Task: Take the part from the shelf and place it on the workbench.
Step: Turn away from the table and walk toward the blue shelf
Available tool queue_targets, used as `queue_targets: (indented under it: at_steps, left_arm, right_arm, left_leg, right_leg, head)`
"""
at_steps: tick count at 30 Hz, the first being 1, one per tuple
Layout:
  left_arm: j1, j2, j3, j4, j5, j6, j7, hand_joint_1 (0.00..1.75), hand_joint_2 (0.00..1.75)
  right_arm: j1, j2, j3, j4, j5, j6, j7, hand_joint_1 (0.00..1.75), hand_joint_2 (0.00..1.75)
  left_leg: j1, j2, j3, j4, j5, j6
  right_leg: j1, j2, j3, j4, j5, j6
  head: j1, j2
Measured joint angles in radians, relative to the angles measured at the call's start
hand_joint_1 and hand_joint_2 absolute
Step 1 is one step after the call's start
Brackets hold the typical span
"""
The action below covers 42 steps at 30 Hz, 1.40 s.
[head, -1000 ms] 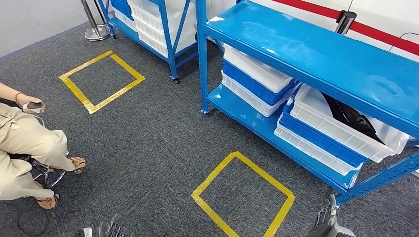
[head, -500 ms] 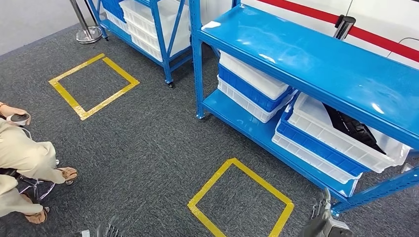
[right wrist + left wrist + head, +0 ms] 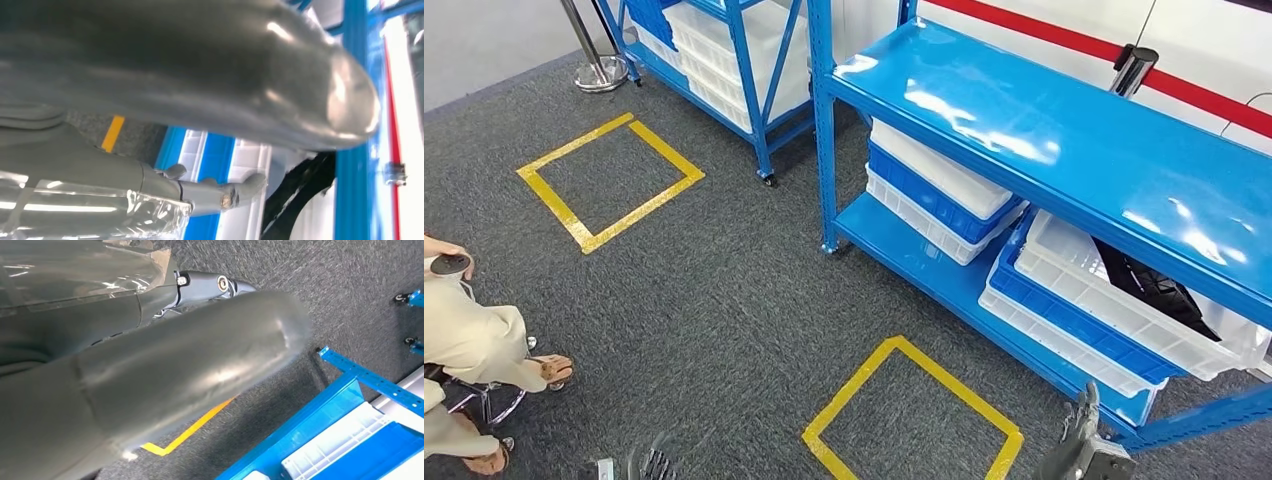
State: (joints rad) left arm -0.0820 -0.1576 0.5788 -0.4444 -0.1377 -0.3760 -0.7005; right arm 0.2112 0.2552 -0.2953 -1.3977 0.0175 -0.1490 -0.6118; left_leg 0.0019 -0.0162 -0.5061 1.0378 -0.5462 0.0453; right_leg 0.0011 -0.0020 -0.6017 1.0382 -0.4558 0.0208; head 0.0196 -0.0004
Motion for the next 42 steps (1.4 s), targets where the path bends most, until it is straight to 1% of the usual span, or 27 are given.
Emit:
queue_targets:
  at_steps: [2,5,8,13,21,27,28,29,30,31,32,34,35,36,37,38,39,40,41,42]
  left_arm:
    - [-0.009,0.001,-0.003,0.014,-0.001,0.007,0.000,0.00,0.00]
    - [-0.019,0.001,-0.007,0.028,-0.002,0.010,0.000,0.00,0.00]
    - [-0.025,0.003,-0.010,0.037,-0.010,0.019,0.000,0.00,0.00]
    - [-0.031,0.007,-0.027,0.062,-0.031,0.040,0.000,0.00,0.00]
    - [-0.030,0.014,-0.032,0.085,-0.031,0.043,0.000,0.00,0.00]
    - [-0.027,0.023,-0.031,0.089,-0.027,0.043,0.000,0.00,0.00]
    - [-0.026,0.024,-0.031,0.089,-0.026,0.043,0.000,0.00,0.00]
    - [-0.026,0.024,-0.031,0.089,-0.024,0.043,0.000,0.00,0.00]
    - [-0.026,0.024,-0.032,0.089,-0.022,0.043,0.000,0.00,0.00]
    - [-0.026,0.024,-0.032,0.089,-0.021,0.043,0.000,0.00,0.00]
    - [-0.026,0.023,-0.031,0.089,-0.019,0.043,0.000,0.00,0.00]
    - [-0.025,0.024,-0.031,0.089,-0.017,0.043,0.000,0.00,0.00]
    - [-0.024,0.024,-0.031,0.089,-0.016,0.043,0.000,0.00,0.00]
    - [-0.023,0.024,-0.031,0.089,-0.015,0.043,0.000,0.00,0.00]
    - [-0.022,0.024,-0.031,0.089,-0.014,0.043,0.000,0.00,0.00]
    - [-0.022,0.024,-0.031,0.089,-0.013,0.043,0.000,0.00,0.00]
    - [-0.021,0.024,-0.031,0.089,-0.013,0.043,0.000,0.00,0.00]
    - [-0.021,0.025,-0.031,0.089,-0.012,0.043,0.000,0.00,0.00]
    - [-0.021,0.026,-0.031,0.089,-0.012,0.043,0.000,0.00,0.00]
    - [-0.021,0.027,-0.031,0.089,-0.012,0.043,0.000,0.00,0.00]
  right_arm:
    - [0.001,0.000,-0.001,0.000,0.000,-0.002,0.000,0.00,0.00]
    - [0.001,0.000,-0.002,0.000,0.000,-0.003,0.000,0.00,0.00]
    - [0.002,0.000,-0.002,0.000,0.000,-0.006,0.000,0.00,0.00]
    - [0.005,0.001,-0.003,0.000,0.000,-0.012,0.000,0.00,0.00]
    - [0.011,0.002,-0.002,0.000,-0.005,-0.005,0.005,0.00,0.00]
    - [0.011,0.003,0.002,0.000,-0.019,0.010,0.016,0.00,0.00]
    - [0.010,0.003,0.002,0.000,-0.020,0.011,0.017,0.00,0.00]
    - [0.010,0.003,0.003,-0.001,-0.020,0.012,0.017,0.00,0.00]
    - [0.010,0.003,0.003,-0.001,-0.020,0.014,0.017,0.00,0.00]
    - [0.009,0.003,0.003,-0.002,-0.020,0.016,0.018,0.00,0.00]
    - [0.007,0.002,0.003,-0.002,-0.020,0.017,0.018,0.00,0.00]
    - [0.005,0.002,0.003,-0.002,-0.020,0.021,0.019,0.00,0.00]
    - [0.006,0.001,0.003,-0.002,-0.021,0.022,0.020,0.00,0.00]
    - [0.006,0.001,0.003,-0.001,-0.021,0.023,0.020,0.00,0.00]
    - [0.006,0.000,0.002,-0.001,-0.021,0.023,0.020,0.00,0.00]
    - [0.006,0.000,0.002,0.000,-0.021,0.023,0.021,0.00,0.00]
    - [0.006,0.000,0.002,0.000,-0.021,0.023,0.021,0.00,0.00]
    - [0.004,0.000,0.003,0.001,-0.021,0.023,0.021,0.00,0.00]
    - [0.002,0.000,0.003,0.002,-0.021,0.024,0.021,0.00,0.00]
    - [0.001,0.001,0.004,0.002,-0.021,0.024,0.021,0.00,0.00]
  left_leg:
    - [0.002,0.003,0.008,-0.010,-0.002,0.000]
    - [0.003,0.006,0.018,-0.025,-0.006,-0.007]
    - [0.002,0.008,0.024,-0.031,-0.008,-0.010]
    - [0.003,0.008,0.026,-0.032,-0.008,-0.012]
    - [0.002,0.008,0.029,-0.032,-0.007,-0.014]
    - [-0.005,0.008,0.028,-0.028,-0.008,-0.007]
    - [-0.007,0.008,0.028,-0.030,-0.007,-0.004]
    - [-0.005,0.009,0.031,-0.038,-0.001,0.002]
    - [-0.002,0.012,0.036,-0.048,0.006,0.007]
    - [0.002,0.016,0.042,-0.059,0.013,0.012]
    - [0.006,0.021,0.047,-0.069,0.018,0.015]
    - [0.007,0.033,0.049,-0.073,0.019,0.016]
    - [0.007,0.039,0.050,-0.073,0.017,0.015]
    - [0.008,0.046,0.052,-0.072,0.014,0.013]
    - [0.010,0.052,0.057,-0.072,0.009,0.008]
    - [0.013,0.059,0.065,-0.072,0.002,0.002]
    - [0.015,0.067,0.074,-0.071,-0.006,-0.006]
    - [0.013,0.074,0.081,-0.068,-0.017,-0.015]
    - [0.011,0.081,0.086,-0.066,-0.027,-0.023]
    - [0.008,0.089,0.090,-0.065,-0.035,-0.029]
  right_leg:
    - [-0.003,0.001,0.005,-0.006,0.001,0.000]
    - [-0.001,0.002,0.009,-0.009,-0.005,-0.008]
    - [-0.002,0.003,0.014,-0.010,-0.008,-0.013]
    - [-0.001,0.003,0.015,-0.010,-0.009,-0.014]
    - [-0.001,0.003,0.019,-0.010,-0.008,-0.014]
    - [-0.011,0.003,0.019,-0.013,-0.005,-0.010]
    - [-0.013,0.003,0.020,-0.015,-0.004,-0.007]
    - [-0.011,0.004,0.018,-0.017,-0.003,-0.004]
    - [-0.010,0.004,0.014,-0.011,-0.005,-0.001]
    - [-0.009,0.005,0.001,0.010,-0.014,0.000]
    - [-0.008,0.004,-0.022,0.051,-0.030,-0.001]
    - [-0.014,0.004,-0.092,0.179,-0.072,-0.001]
    - [-0.017,0.004,-0.125,0.234,-0.085,0.001]
    - [-0.022,0.003,-0.143,0.257,-0.082,0.008]
    - [-0.026,0.001,-0.142,0.242,-0.065,0.018]
    - [-0.031,-0.006,-0.120,0.189,-0.034,0.030]
    - [-0.036,-0.025,-0.087,0.118,-0.004,0.042]
    - [-0.035,-0.044,-0.056,0.057,0.016,0.045]
    - [-0.034,-0.058,-0.035,0.017,0.025,0.041]
    - [-0.030,-0.064,-0.027,0.003,0.022,0.032]
  head:
    - [-0.002,0.000]
    - [-0.002,0.000]
    - [-0.002,0.000]
    - [-0.003,0.000]
    - [-0.002,0.000]
    - [-0.003,0.000]
    - [-0.003,0.000]
    - [-0.003,0.000]
    - [-0.002,0.000]
    - [-0.001,0.000]
    - [0.001,0.000]
    - [0.004,0.000]
    - [0.005,0.000]
    - [0.005,0.000]
    - [0.006,0.000]
    - [0.007,0.000]
    - [0.007,0.000]
    - [0.010,0.000]
    - [0.010,0.000]
    - [0.008,0.000]
